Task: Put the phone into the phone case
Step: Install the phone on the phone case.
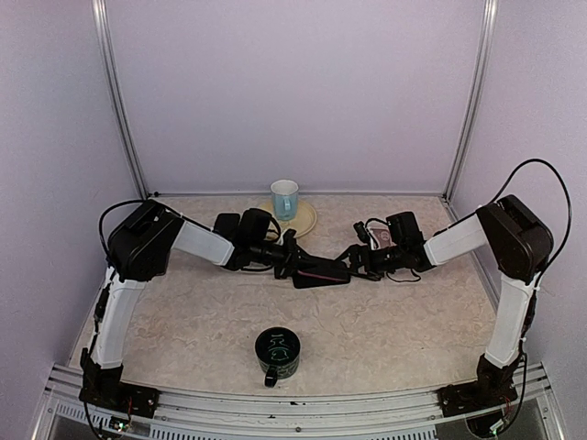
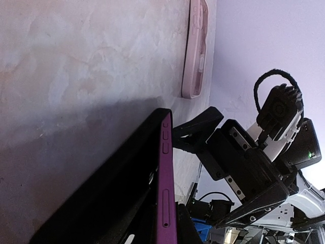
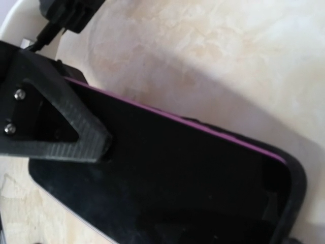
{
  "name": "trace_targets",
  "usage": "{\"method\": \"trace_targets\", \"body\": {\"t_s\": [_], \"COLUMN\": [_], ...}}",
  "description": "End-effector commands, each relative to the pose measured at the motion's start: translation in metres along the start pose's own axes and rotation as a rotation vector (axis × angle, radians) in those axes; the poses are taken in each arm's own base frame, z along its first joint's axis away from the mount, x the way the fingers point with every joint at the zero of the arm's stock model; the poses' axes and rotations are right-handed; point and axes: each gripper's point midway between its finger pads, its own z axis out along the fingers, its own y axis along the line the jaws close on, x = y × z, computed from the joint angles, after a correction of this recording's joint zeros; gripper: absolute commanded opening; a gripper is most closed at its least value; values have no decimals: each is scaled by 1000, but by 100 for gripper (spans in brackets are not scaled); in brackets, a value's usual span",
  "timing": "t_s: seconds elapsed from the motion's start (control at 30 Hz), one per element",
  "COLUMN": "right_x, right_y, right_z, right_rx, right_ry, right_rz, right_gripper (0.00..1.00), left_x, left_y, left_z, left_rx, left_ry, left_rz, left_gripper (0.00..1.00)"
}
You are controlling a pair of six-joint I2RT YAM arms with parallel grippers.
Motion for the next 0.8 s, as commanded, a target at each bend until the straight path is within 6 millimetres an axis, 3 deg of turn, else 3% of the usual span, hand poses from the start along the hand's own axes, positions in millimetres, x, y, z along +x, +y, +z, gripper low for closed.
{"method": "trace_targets", "body": {"t_s": [0.0,0.3,0.77], "right_x": [28,11,2], "right_y": [39,29,9], "right_z": [27,10,-6], "right_rx": [-142,-114,-75], "right_ry": [109,76,62], "right_rz": [-56,-38,21], "right_gripper": [100,100,100], "left_x": [19,10,10], "left_y": [25,14,-14], "left_z": [18,-6,-16], "left_rx": [11,75,159], "left_ry": [11,-38,-41], "left_rz": [-36,2,93], "left_gripper": [0,0,0]}}
